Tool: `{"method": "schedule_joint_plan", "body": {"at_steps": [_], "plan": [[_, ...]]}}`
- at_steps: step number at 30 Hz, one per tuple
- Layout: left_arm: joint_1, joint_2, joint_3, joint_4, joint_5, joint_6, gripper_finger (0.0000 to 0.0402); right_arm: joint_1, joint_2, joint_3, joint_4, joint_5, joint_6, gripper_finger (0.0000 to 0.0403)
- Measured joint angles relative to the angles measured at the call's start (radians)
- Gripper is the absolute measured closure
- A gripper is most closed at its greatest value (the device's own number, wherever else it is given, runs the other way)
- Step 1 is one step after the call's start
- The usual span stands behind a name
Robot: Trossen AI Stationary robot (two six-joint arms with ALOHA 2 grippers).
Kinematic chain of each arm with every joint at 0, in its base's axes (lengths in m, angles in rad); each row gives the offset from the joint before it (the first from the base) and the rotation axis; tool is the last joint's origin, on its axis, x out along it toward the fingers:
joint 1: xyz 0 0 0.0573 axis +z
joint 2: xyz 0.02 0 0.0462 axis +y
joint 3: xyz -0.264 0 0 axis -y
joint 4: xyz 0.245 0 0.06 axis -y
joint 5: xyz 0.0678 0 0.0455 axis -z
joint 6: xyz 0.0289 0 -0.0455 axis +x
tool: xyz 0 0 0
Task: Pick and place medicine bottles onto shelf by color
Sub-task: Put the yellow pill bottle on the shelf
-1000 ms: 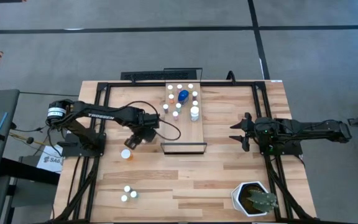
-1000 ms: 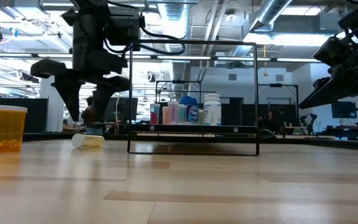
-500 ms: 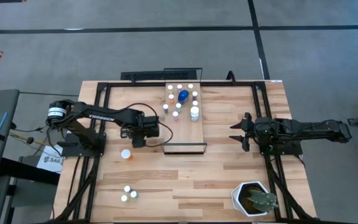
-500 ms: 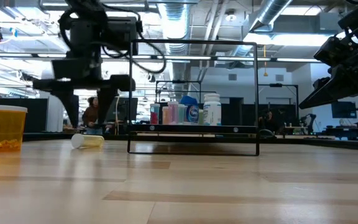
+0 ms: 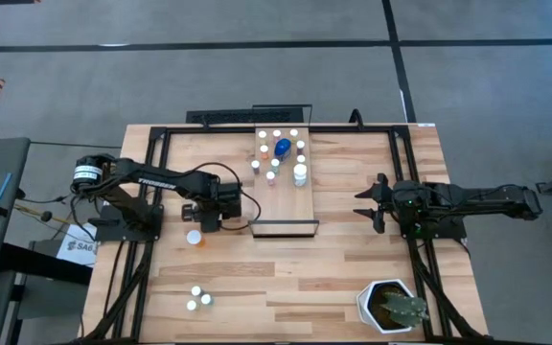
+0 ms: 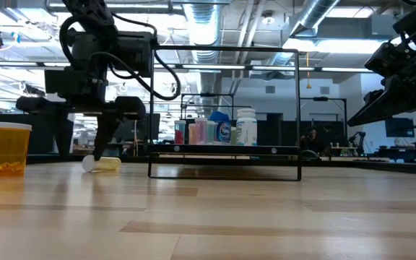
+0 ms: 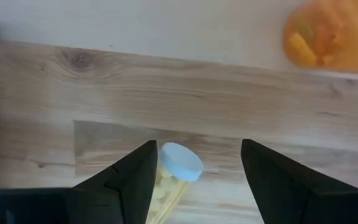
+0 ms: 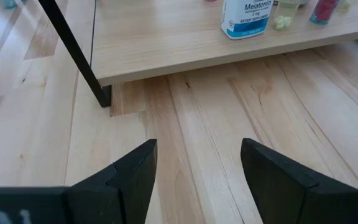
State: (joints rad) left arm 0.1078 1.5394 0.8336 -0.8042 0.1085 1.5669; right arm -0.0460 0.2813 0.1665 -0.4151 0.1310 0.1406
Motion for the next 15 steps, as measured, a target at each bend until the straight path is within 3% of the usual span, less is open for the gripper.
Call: {"method": "schedule_joint_plan", "body": {"at_steps": [15], "plan": [[0.008, 0.000, 0.000, 0.011, -0.051, 0.135, 0.0181, 0.000, 0.000, 0.000, 0.000, 0.000, 0.000, 0.0147]]}}
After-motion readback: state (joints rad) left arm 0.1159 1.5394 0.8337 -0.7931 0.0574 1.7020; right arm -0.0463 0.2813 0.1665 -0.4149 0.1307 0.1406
